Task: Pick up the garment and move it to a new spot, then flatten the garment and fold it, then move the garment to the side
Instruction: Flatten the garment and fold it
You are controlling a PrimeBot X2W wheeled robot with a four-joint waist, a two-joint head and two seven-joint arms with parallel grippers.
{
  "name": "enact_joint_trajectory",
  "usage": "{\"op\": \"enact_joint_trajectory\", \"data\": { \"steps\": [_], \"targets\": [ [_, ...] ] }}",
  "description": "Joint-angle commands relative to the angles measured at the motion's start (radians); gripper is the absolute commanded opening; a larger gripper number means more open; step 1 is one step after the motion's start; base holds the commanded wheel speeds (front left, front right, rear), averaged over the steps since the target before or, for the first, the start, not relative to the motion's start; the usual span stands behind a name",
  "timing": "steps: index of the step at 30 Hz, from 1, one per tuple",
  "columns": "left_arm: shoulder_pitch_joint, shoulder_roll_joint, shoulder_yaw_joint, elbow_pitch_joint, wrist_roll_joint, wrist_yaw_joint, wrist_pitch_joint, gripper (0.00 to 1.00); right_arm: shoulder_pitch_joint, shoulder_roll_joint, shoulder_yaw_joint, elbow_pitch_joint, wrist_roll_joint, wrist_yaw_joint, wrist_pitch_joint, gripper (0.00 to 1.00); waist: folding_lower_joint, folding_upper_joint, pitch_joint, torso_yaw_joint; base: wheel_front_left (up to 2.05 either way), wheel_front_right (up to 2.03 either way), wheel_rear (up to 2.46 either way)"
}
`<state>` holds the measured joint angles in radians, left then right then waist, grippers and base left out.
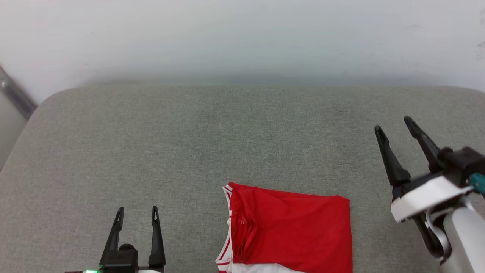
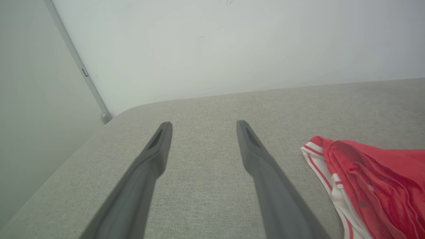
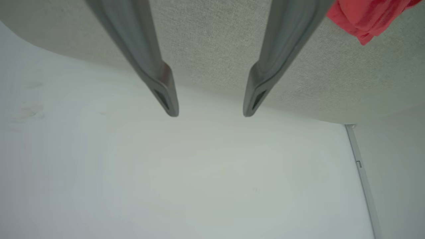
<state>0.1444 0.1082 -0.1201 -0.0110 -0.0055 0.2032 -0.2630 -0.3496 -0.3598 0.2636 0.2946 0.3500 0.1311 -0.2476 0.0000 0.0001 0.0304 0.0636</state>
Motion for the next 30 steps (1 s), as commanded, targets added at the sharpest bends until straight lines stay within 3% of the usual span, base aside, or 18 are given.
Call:
{"op": "enact_joint_trajectory", "data": {
  "steps": [1, 6, 16, 30],
  "targets": [
    [0.017, 0.001, 0.001, -0.003, 0.002, 0.001, -0.002, 1.0, 0.055, 0.028, -0.047, -0.021, -0.034, -0.001, -0.012, 1.0, 0.0, -0.0001, -0.007, -0.003, 0.0, 0.0, 0.0],
    [0.032, 0.003, -0.003, -0.006, 0.003, -0.003, -0.002, 1.0, 0.198, 0.118, -0.167, -0.123, -0.107, -0.001, -0.018, 1.0, 0.0, -0.0001, -0.021, -0.004, 0.0, 0.0, 0.0],
    [0.036, 0.007, -0.014, -0.001, 0.005, -0.008, -0.002, 1.0, 0.454, 0.263, -0.3, -0.322, -0.184, -0.001, -0.017, 1.0, 0.0, -0.0001, -0.033, 0.009, 0.0, 0.0, 0.0],
    [0.043, 0.011, -0.018, 0.006, 0.002, -0.011, -0.002, 1.0, 0.557, 0.31, -0.338, -0.371, -0.214, -0.001, -0.018, 1.0, 0.0, -0.0001, -0.041, 0.017, 0.0, 0.0, 0.0]
  ]
}}
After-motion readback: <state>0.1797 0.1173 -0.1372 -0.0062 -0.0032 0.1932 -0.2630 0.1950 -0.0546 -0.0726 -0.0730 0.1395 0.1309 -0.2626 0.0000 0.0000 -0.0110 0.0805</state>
